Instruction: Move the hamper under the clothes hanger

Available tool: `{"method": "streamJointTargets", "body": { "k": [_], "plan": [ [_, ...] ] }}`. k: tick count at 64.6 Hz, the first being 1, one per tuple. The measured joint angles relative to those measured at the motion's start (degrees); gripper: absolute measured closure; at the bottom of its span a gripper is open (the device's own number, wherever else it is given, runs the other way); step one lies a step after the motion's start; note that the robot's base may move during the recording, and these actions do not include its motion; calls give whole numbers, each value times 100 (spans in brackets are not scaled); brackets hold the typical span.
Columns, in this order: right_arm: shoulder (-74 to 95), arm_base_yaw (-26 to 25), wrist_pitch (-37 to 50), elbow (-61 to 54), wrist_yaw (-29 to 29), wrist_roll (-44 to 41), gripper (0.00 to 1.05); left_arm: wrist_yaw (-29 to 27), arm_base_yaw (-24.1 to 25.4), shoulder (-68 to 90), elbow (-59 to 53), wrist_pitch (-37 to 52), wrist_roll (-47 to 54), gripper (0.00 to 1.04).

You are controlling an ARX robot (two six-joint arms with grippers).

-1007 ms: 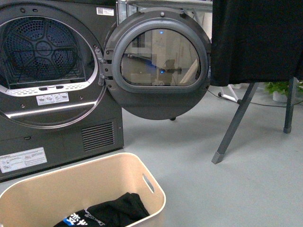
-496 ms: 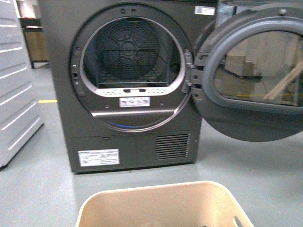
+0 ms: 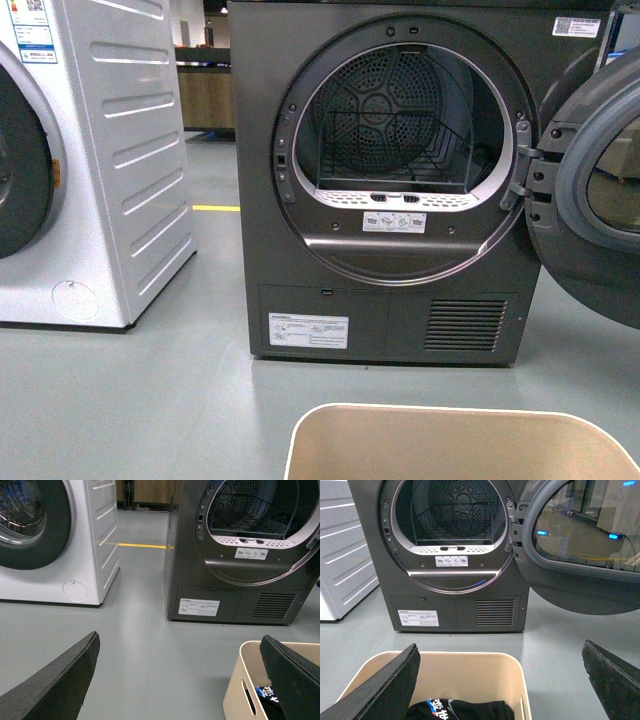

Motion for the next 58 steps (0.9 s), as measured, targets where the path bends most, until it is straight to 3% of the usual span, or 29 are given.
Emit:
{"method": "streamJointTargets", "body": {
  "k": [3,6,9,12,18,31,41,58],
  "plan": [
    [0,0,0,0,0,0,8,44,13,46,17,-59,-68,7],
    [61,-68,-44,13,-234,61,8,334,136,511,319,-730,-380,7],
    [708,-623,17,247,-1698,254,8,345,269,1628,756,-955,-695,7],
    [1631,-1034,455,562,-2691,306,8,304,310,2581,1189,-684,-824,7],
    [3528,-1202,1176,1458,-3456,184,8,31,125,4371,2208,-22,-966,7],
    [7604,-909,1261,3705,-2612,-216,8,-623,-841,7921,4094,363,-833,7],
    [9075,-734,1281,4636,-2094,-518,8,-1036,-1064,9488,4732,463,-732,7],
    [11090,-713,1305,5908,-1329,-953,8,-1051,-1711,10981,5416,682,-874,7]
  ]
}}
